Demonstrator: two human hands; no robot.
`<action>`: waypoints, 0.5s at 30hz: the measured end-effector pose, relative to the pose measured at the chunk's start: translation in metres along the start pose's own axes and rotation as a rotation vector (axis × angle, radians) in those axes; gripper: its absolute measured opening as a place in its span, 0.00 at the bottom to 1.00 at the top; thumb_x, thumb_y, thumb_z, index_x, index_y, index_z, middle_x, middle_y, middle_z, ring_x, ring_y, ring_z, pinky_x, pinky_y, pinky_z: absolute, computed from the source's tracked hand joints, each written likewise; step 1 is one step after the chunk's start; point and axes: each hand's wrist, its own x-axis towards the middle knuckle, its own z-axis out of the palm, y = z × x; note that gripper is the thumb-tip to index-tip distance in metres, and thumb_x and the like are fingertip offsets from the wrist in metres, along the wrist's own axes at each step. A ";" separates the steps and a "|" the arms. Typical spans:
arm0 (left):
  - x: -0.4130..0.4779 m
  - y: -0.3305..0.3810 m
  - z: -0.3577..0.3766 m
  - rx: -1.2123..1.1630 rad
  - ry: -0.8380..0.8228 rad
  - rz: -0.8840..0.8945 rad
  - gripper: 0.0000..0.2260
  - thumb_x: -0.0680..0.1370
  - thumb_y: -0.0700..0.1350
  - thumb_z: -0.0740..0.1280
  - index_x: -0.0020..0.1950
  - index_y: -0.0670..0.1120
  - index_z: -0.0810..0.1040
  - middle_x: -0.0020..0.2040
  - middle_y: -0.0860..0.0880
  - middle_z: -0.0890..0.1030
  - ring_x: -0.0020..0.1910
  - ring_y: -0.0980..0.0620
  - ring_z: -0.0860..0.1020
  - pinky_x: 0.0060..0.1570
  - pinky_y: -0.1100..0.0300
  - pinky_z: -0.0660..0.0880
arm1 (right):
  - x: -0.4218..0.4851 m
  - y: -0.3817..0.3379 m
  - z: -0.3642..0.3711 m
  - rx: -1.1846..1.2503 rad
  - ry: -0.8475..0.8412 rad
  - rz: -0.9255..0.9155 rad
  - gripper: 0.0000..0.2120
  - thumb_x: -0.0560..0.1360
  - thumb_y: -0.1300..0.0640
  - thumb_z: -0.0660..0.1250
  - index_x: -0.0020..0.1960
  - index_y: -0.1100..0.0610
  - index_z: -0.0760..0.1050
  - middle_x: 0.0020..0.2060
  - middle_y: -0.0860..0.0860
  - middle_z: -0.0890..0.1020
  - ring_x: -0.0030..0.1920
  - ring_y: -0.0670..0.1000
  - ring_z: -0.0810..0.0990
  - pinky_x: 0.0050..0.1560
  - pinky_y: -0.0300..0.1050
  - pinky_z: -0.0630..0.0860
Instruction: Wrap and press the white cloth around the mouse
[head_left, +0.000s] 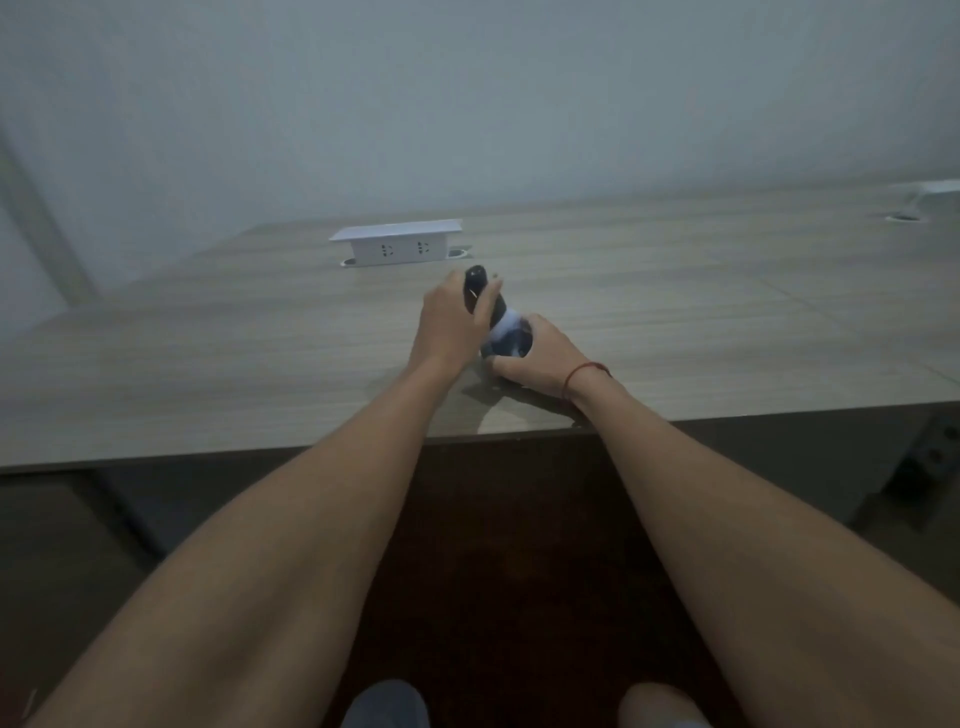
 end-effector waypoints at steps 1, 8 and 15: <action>-0.003 -0.003 0.002 0.001 -0.027 -0.024 0.11 0.79 0.51 0.63 0.49 0.44 0.75 0.42 0.49 0.77 0.41 0.52 0.76 0.42 0.61 0.74 | -0.001 -0.001 -0.001 0.003 0.000 -0.004 0.31 0.63 0.47 0.72 0.62 0.53 0.65 0.57 0.52 0.74 0.48 0.46 0.73 0.43 0.41 0.70; -0.012 -0.029 -0.004 0.169 -0.019 -0.114 0.14 0.79 0.52 0.63 0.51 0.41 0.75 0.47 0.41 0.79 0.44 0.44 0.77 0.42 0.54 0.74 | -0.002 0.004 -0.014 -0.026 -0.014 0.000 0.37 0.64 0.46 0.73 0.68 0.56 0.64 0.63 0.52 0.71 0.54 0.48 0.70 0.49 0.42 0.68; -0.014 -0.009 0.001 -0.003 0.043 -0.080 0.11 0.79 0.50 0.64 0.45 0.43 0.75 0.38 0.50 0.76 0.38 0.51 0.76 0.38 0.63 0.71 | -0.005 0.005 -0.025 0.092 0.003 0.031 0.27 0.72 0.52 0.66 0.69 0.55 0.66 0.65 0.53 0.73 0.56 0.47 0.71 0.51 0.40 0.67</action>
